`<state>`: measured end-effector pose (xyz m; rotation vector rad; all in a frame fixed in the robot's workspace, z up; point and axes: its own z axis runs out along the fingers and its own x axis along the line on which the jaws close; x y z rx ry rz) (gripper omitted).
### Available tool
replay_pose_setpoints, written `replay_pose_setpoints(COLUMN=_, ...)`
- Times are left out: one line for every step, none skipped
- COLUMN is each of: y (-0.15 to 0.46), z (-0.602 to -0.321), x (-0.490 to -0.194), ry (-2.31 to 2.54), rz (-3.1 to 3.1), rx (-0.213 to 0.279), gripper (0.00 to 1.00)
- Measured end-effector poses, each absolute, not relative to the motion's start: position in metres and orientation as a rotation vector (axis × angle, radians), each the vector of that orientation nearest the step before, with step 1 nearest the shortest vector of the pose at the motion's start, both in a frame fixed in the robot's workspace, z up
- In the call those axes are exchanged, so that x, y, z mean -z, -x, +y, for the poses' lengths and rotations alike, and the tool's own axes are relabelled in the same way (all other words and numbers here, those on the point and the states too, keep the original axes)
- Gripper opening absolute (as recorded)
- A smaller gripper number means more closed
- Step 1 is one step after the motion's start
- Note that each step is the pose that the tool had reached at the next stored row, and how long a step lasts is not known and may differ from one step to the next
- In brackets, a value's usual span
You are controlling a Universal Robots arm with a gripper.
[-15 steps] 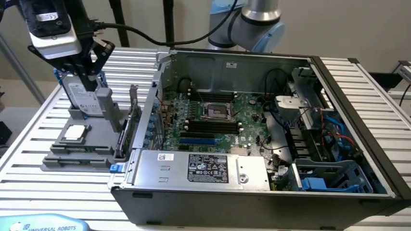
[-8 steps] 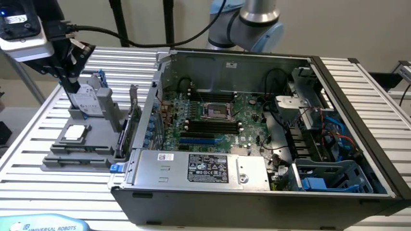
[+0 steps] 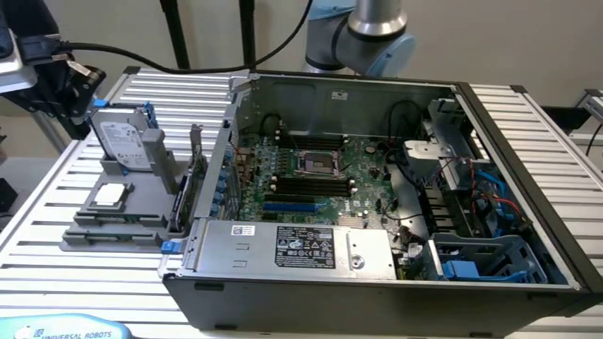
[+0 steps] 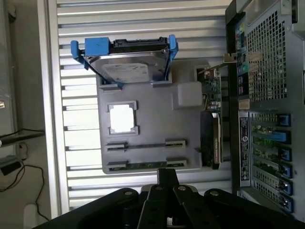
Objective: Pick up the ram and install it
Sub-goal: 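Reach for the ram, then pick up the ram and move it above insertion slot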
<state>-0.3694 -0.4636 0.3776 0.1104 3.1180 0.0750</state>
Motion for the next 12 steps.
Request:
replay_pose_setpoints(y=0.374, z=-0.4636, x=-0.3768, ry=-0.111, rz=3.118, rx=-0.075, gripper=0.11)
replay_pose_setpoints(y=0.3785, z=-0.4636, x=-0.3761, ry=-0.11, rz=3.118, rx=-0.075, gripper=0.11)
replay_pose_setpoints(y=0.382, z=-0.4636, x=-0.3754, ry=-0.11, rz=3.118, rx=-0.075, gripper=0.11)
replay_pose_setpoints(y=0.383, z=-0.4636, x=-0.3751, ry=-0.109, rz=3.118, rx=-0.075, gripper=0.11)
replay_pose_setpoints(y=0.3831, z=-0.4636, x=-0.3751, ry=-0.107, rz=3.118, rx=-0.075, gripper=0.11)
replay_pose_setpoints(y=0.3831, z=-0.4636, x=-0.3751, ry=-0.107, rz=3.118, rx=-0.075, gripper=0.11)
replay_pose_setpoints(y=0.3831, z=-0.4636, x=-0.3751, ry=-0.107, rz=3.118, rx=-0.075, gripper=0.11)
replay_pose_setpoints(y=0.3832, z=-0.4636, x=-0.3751, ry=-0.107, rz=3.118, rx=-0.075, gripper=0.11)
replay_pose_setpoints(y=0.3832, z=-0.4636, x=-0.3751, ry=-0.107, rz=3.118, rx=-0.075, gripper=0.11)
replay_pose_setpoints(y=0.3832, z=-0.4636, x=-0.3751, ry=-0.107, rz=3.118, rx=-0.075, gripper=0.11)
replay_pose_setpoints(y=0.3832, z=-0.4636, x=-0.3751, ry=-0.107, rz=3.118, rx=-0.075, gripper=0.11)
replay_pose_setpoints(y=0.3832, z=-0.4636, x=-0.3751, ry=-0.107, rz=3.118, rx=-0.075, gripper=0.11)
